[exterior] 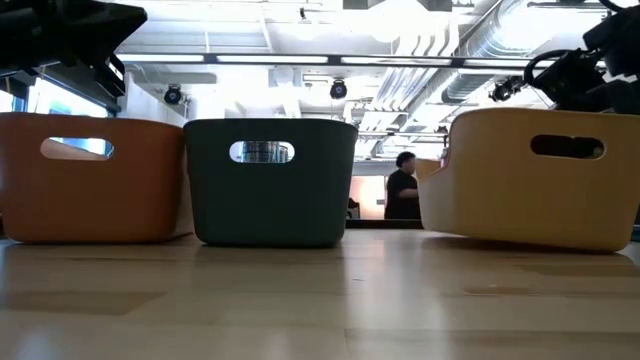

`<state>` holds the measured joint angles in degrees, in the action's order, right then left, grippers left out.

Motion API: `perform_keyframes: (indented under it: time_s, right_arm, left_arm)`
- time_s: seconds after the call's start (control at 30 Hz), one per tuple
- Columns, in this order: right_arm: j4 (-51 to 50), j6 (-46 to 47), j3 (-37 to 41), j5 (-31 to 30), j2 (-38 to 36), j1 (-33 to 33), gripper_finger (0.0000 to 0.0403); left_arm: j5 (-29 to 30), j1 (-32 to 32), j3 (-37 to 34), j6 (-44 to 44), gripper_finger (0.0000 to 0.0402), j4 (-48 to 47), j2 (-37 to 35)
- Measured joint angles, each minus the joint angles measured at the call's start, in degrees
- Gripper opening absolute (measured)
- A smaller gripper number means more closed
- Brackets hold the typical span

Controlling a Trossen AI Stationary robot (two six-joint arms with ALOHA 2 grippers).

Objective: Sort soda cans
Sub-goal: Return to Home Position

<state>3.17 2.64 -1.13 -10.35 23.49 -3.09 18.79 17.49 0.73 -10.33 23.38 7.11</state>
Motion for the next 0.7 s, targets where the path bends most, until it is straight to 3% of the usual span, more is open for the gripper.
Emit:
perform_keyframes:
  time_s: [0.2, 0.53, 0.7]
  right_arm:
    - [-0.31, -0.05, 0.22, 0.02, -1.3, -0.04, 0.0]
    - [-0.94, -0.09, 0.59, 0.11, -23.03, -0.04, 0.0]
    - [5.13, -0.11, 0.59, -0.31, -23.46, -0.07, 0.0]
  left_arm:
    - [0.11, -0.01, 0.0, 0.0, 0.0005, 0.22, -0.02]
    - [0.04, -0.01, 0.0, 0.0, 0.0005, -1.68, -0.02]
    - [0.12, 0.0, 0.02, 0.01, 0.0005, -1.8, 0.31]
